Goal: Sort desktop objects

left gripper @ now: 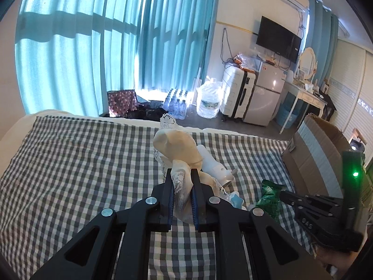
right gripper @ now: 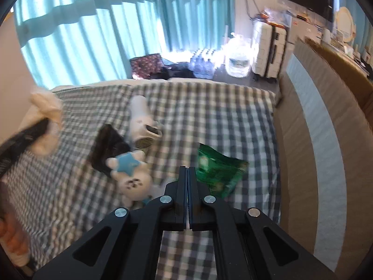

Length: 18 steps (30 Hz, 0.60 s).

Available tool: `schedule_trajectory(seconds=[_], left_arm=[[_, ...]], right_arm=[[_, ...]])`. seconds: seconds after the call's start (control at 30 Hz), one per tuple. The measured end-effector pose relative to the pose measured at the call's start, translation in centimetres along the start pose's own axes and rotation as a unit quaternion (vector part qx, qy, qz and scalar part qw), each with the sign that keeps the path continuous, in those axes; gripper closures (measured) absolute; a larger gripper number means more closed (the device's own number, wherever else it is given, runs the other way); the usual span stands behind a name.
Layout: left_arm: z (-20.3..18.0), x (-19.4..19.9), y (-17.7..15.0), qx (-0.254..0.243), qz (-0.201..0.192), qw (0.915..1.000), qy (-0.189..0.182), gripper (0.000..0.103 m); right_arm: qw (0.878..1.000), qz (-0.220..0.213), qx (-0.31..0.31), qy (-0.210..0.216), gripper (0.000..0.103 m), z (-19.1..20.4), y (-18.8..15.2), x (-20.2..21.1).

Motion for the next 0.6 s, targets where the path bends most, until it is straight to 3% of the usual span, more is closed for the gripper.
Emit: schedule_trajectory(seconds=[0.07, 0.13, 0.17, 0.2, 0.3, 0.37, 0.5, 0.57, 0.6], left_arm=[[-0.1, 0.0, 0.1, -0.003, -0.001, 1.0, -0.001, 0.091], [0.0, -0.4, 0.1, 0.001, 0.003, 1.0, -0.003, 0.091], [0.1, -0.6, 0.1, 0.001, 0.006, 1.0, -0.004, 0.091], [0.1, -1.0, 0.0, 0.002, 0.01, 0.9999, -0.003, 0.091], [0.3, -2.1, -0.2, 0.008, 0.021, 0.9997, -0.003, 0.091], [0.2, -2.7, -0.3, 0.011, 0.024, 0.9996, -0.005, 0.091], [0.1, -3.6, -0.4, 0.01, 0.028, 0.9995, -0.005, 0.091], [0.1, -3.9, -0.5, 0.014, 0.03, 0.9994, -0.005, 0.091], [0.2, -4.0, -0.5, 0.018, 0.032, 0.9993, -0.005, 0.091]], right_arm=[[1.0, 0.005, -0.008, -0.007, 0.098, -1.1, -0.1, -1.0], [1.0, 0.014, -0.02, -0.004, 0.079, -1.7, -0.1, -1.9], [1.0, 0.015, -0.025, -0.001, 0.057, -1.8, 0.0, -2.3], [1.0, 0.009, -0.029, -0.001, 0.043, -1.9, 0.1, -2.5], [0.999, -0.01, -0.024, -0.022, 0.03, -1.9, 0.5, -3.3], [0.999, -0.007, -0.023, -0.037, 0.027, -2.1, 0.8, -4.6], [0.998, 0.029, -0.051, -0.03, 0.026, -2.7, 0.3, -7.7], [0.998, 0.017, -0.059, -0.033, 0.035, -2.9, 0.3, -7.5], [0.997, 0.011, -0.061, -0.034, 0.049, -3.0, 0.4, -7.3]])
Point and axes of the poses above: each gripper's, at about its wrist camera, not at the fingertips, and x roughly against the way its jaws point, z to its left, y to its top, the point moved 4 cm from there along -x, roughly the way its jaws point, and after that the axes turned 8 degrees about -x, right-handed, at the moved point
